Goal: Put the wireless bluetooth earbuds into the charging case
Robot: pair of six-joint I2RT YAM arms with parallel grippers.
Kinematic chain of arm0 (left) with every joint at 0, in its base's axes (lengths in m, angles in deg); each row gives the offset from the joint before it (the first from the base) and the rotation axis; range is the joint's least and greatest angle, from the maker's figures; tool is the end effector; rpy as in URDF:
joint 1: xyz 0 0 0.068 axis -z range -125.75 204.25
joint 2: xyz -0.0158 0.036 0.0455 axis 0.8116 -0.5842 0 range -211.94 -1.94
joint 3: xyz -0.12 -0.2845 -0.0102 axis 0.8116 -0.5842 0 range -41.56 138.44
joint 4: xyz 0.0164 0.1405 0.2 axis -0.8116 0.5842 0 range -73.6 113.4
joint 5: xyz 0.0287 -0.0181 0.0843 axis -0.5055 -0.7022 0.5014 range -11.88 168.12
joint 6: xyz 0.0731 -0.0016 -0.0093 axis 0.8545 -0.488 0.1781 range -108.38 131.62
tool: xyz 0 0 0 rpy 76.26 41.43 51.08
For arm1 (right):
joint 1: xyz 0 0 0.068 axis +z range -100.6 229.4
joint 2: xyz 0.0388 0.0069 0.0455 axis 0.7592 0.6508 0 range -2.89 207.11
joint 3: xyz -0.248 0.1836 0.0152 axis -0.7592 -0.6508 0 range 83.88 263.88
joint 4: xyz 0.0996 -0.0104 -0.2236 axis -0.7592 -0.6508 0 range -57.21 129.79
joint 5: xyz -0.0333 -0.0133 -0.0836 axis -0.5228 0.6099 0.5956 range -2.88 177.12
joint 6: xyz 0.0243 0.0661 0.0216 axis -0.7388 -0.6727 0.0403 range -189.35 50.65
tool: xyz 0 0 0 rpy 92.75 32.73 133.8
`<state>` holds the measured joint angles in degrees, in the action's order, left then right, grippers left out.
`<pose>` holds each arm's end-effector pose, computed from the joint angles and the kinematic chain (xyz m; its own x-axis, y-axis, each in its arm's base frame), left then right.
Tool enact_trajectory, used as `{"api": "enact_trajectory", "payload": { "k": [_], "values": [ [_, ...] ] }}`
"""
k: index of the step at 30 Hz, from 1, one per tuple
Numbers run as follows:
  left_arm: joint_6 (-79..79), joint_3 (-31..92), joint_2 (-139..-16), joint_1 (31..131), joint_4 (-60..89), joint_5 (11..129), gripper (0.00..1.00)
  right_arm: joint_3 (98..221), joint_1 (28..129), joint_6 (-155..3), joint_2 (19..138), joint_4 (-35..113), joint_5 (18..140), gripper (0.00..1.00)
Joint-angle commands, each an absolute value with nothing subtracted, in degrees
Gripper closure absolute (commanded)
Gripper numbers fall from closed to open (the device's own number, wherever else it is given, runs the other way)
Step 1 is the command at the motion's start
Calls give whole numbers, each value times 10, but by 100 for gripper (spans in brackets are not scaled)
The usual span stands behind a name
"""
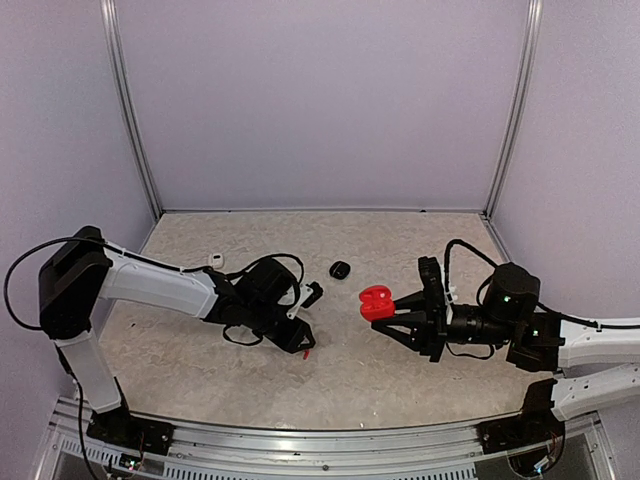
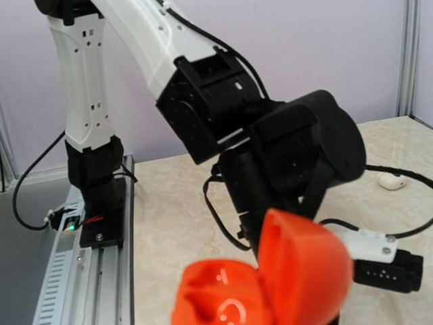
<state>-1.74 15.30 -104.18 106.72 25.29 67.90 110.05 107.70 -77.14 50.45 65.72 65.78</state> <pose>0.2136 -0.2960 0.1789 -0.6761 0.5067 -0.5350 0.7064 0.6521 -0.2752 0.0866 0.1830 0.3019 -0.1446 0.0062 -0.9895 -0.9730 0.1807 0.1433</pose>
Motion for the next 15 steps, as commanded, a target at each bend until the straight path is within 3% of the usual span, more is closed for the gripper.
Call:
{"api": "enact_trajectory", "payload": {
  "k": [1, 15],
  "values": [
    [-4, 183, -1064, 1073, 285, 684, 66, 1095, 1072, -771, 499, 652, 662, 98],
    [9, 225, -1102, 1101, 345, 743, 71, 1096, 1071, -769, 498, 648, 661, 98]
  ]
}}
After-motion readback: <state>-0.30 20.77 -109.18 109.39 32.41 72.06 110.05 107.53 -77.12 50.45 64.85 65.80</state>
